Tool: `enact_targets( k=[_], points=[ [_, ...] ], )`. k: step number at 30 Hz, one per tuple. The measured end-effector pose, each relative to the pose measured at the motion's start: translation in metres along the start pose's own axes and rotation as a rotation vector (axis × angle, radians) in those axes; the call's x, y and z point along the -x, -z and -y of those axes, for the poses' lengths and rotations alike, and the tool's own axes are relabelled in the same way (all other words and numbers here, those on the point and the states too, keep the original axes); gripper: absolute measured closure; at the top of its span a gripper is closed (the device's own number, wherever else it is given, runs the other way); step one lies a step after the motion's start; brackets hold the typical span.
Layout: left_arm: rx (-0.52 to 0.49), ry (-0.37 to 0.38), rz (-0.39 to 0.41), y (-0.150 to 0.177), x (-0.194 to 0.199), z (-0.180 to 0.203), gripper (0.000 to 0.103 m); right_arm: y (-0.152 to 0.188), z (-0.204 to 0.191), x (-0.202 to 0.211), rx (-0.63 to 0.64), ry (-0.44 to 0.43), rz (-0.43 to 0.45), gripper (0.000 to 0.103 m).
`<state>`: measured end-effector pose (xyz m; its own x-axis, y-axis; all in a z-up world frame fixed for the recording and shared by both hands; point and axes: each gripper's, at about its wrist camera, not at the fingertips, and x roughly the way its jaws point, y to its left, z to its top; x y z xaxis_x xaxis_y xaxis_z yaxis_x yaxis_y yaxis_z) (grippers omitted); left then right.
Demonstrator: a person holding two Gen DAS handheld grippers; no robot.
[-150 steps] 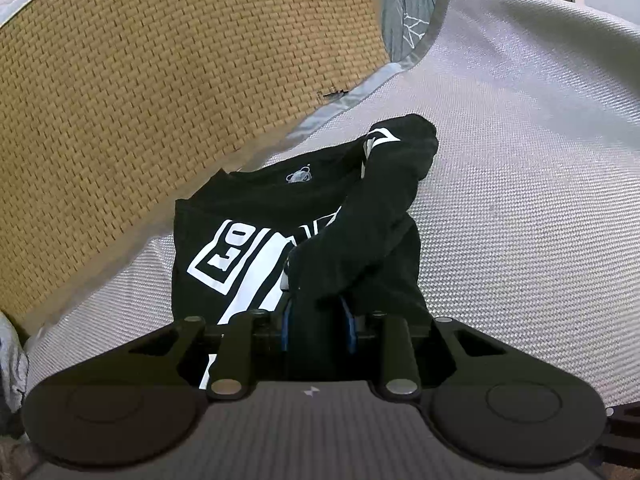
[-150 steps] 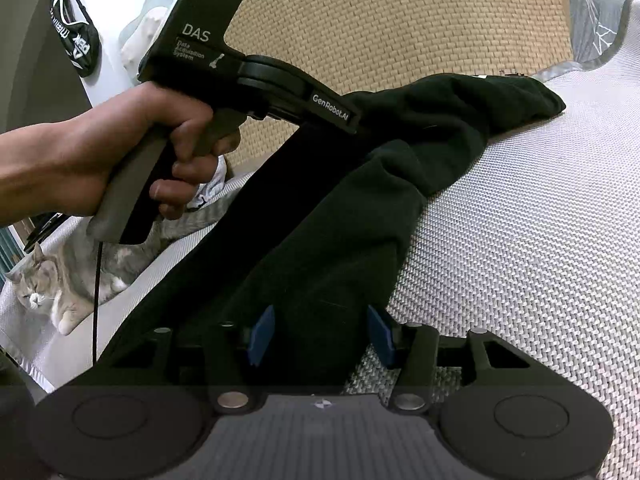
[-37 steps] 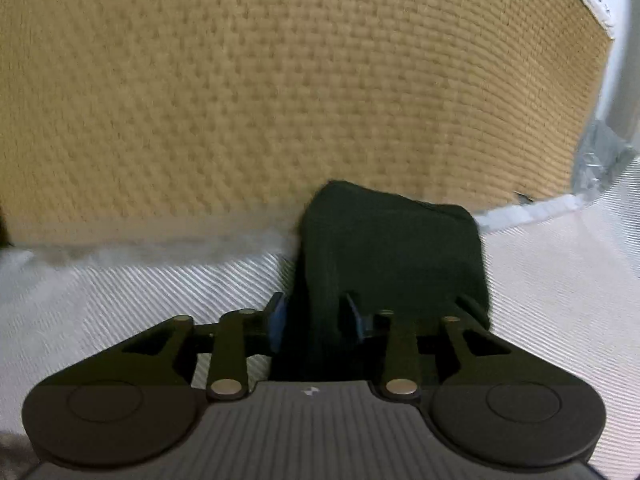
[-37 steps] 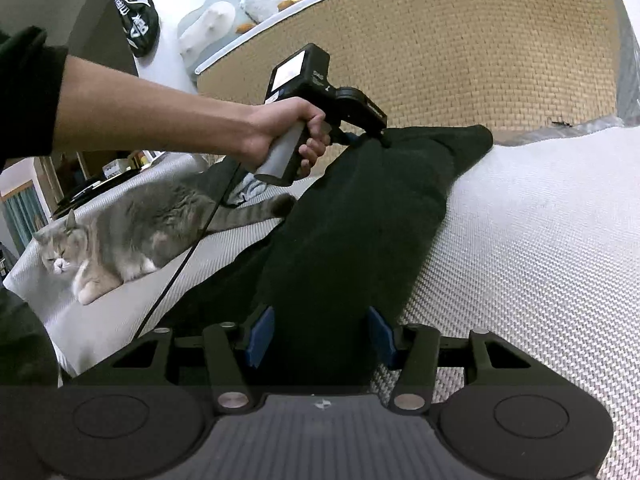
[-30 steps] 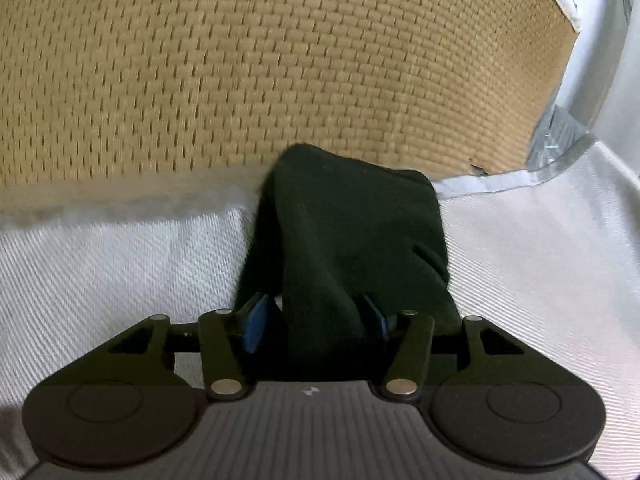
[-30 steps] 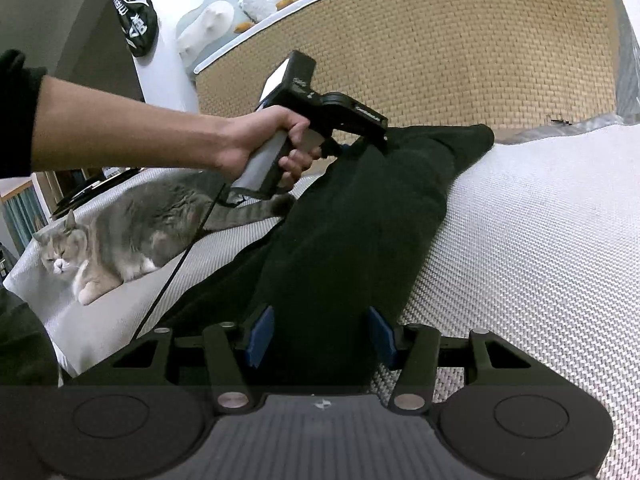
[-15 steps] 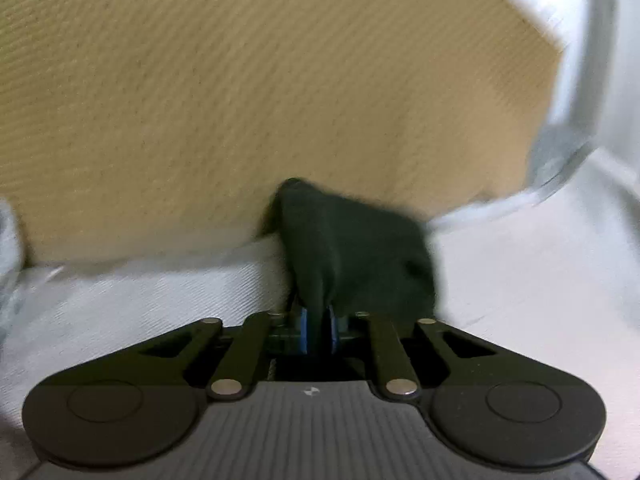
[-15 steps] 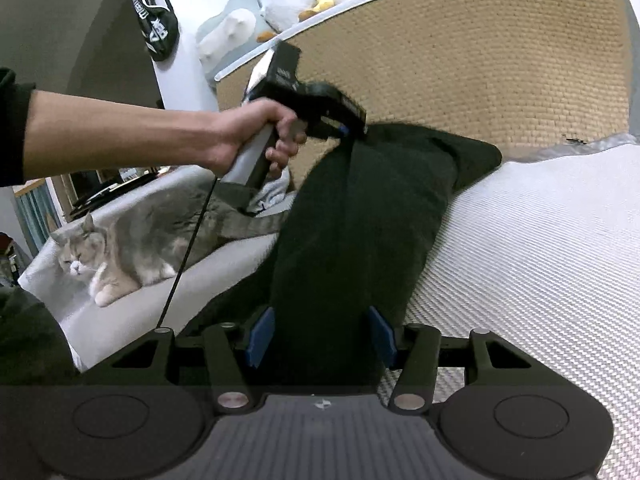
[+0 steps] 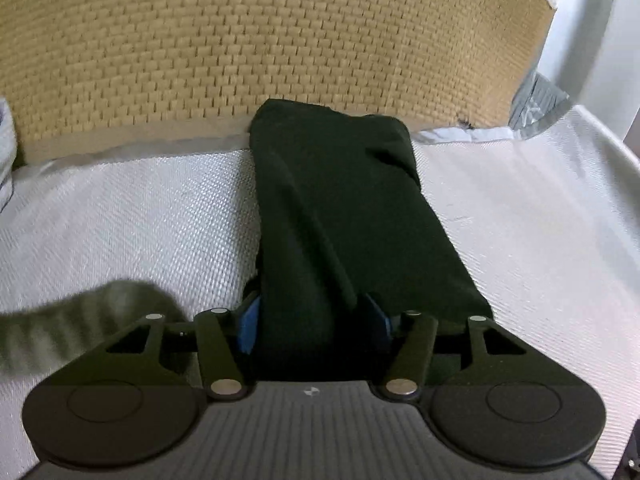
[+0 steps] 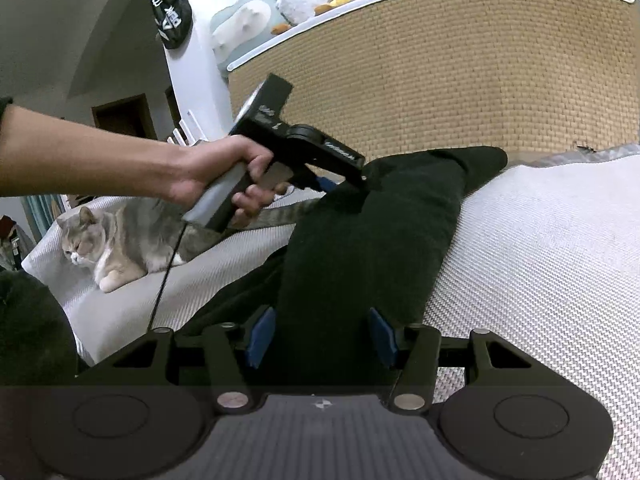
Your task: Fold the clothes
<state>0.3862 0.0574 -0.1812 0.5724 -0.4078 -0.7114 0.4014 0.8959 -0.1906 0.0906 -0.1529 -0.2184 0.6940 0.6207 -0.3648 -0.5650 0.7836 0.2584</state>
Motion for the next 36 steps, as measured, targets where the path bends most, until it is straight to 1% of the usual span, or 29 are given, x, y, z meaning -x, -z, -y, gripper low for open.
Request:
enact_targets(
  k=[2, 3, 4, 6, 7, 9, 12, 13, 15, 16, 18, 19, 20, 21, 22, 24, 25, 26, 28, 30, 32, 33, 35, 36],
  points=[
    [0.015, 0.024, 0.017, 0.006, 0.011, -0.003, 0.048, 0.001, -0.002, 0.0, 0.013, 0.004, -0.004, 0.046],
    [0.015, 0.034, 0.024, 0.009, 0.016, -0.004, 0.052, 0.001, -0.004, 0.001, 0.019, 0.006, -0.006, 0.046],
    [0.005, 0.034, 0.021, 0.011, 0.02, -0.004, 0.065, 0.002, -0.005, 0.001, 0.024, 0.005, -0.008, 0.046],
    [-0.018, 0.028, 0.02, 0.014, 0.028, -0.004, 0.083, 0.003, -0.008, 0.001, 0.035, 0.003, -0.012, 0.046],
    [-0.034, 0.008, 0.038, 0.015, 0.034, -0.004, 0.098, 0.003, -0.01, 0.001, 0.04, 0.001, -0.013, 0.046],
    [-0.061, -0.026, 0.077, 0.017, 0.046, -0.004, 0.098, 0.003, -0.013, 0.002, 0.051, -0.003, -0.016, 0.046],
    [-0.037, -0.005, 0.161, 0.013, 0.063, -0.007, 0.099, 0.003, -0.019, 0.003, 0.068, -0.011, -0.019, 0.046],
    [-0.038, 0.003, 0.178, 0.012, 0.067, -0.005, 0.099, 0.004, -0.02, 0.004, 0.073, -0.012, -0.02, 0.046],
    [-0.021, 0.027, 0.157, 0.011, 0.064, -0.004, 0.099, 0.003, -0.022, 0.004, 0.079, -0.016, -0.022, 0.046],
    [-0.025, 0.011, 0.132, 0.013, 0.06, -0.004, 0.097, 0.004, -0.022, 0.004, 0.078, -0.017, -0.025, 0.046],
    [-0.03, -0.021, 0.079, 0.016, 0.05, -0.004, 0.08, 0.004, -0.023, 0.003, 0.078, -0.019, -0.03, 0.046],
    [-0.028, -0.04, 0.048, 0.021, 0.043, -0.004, 0.061, 0.004, -0.023, 0.004, 0.081, -0.019, -0.032, 0.046],
    [-0.037, -0.061, 0.035, 0.027, 0.039, -0.004, 0.052, 0.005, -0.023, 0.004, 0.085, -0.019, -0.034, 0.046],
    [-0.044, -0.074, 0.019, 0.034, 0.035, -0.004, 0.051, 0.005, -0.024, 0.004, 0.087, -0.018, -0.035, 0.046],
    [-0.043, -0.06, -0.007, 0.041, 0.03, -0.004, 0.05, 0.005, -0.024, 0.004, 0.09, -0.017, -0.036, 0.046],
    [-0.024, -0.031, -0.028, 0.052, 0.027, -0.004, 0.052, 0.006, -0.024, 0.004, 0.094, -0.016, -0.044, 0.046],
    [-0.029, -0.011, -0.019, 0.057, 0.029, -0.001, 0.06, 0.006, -0.024, 0.003, 0.096, -0.015, -0.048, 0.046],
    [-0.04, 0.01, -0.011, 0.06, 0.031, 0.0, 0.076, 0.007, -0.025, 0.003, 0.098, -0.014, -0.052, 0.046],
    [-0.074, 0.017, 0.014, 0.063, 0.037, 0.004, 0.09, 0.008, -0.026, 0.003, 0.107, -0.012, -0.058, 0.046],
    [-0.106, -0.009, 0.056, 0.062, 0.045, 0.007, 0.094, 0.008, -0.028, 0.003, 0.116, -0.013, -0.06, 0.046],
    [-0.132, -0.036, 0.124, 0.059, 0.062, 0.012, 0.095, 0.007, -0.03, 0.004, 0.119, -0.014, -0.06, 0.046],
    [-0.122, -0.047, 0.156, 0.057, 0.071, 0.012, 0.095, 0.007, -0.03, 0.004, 0.119, -0.015, -0.06, 0.046],
    [-0.082, -0.071, 0.19, 0.05, 0.083, 0.01, 0.095, 0.007, -0.031, 0.006, 0.118, -0.018, -0.054, 0.047],
    [-0.058, -0.083, 0.192, 0.047, 0.086, 0.007, 0.095, 0.006, -0.032, 0.007, 0.117, -0.019, -0.05, 0.047]
  ],
)
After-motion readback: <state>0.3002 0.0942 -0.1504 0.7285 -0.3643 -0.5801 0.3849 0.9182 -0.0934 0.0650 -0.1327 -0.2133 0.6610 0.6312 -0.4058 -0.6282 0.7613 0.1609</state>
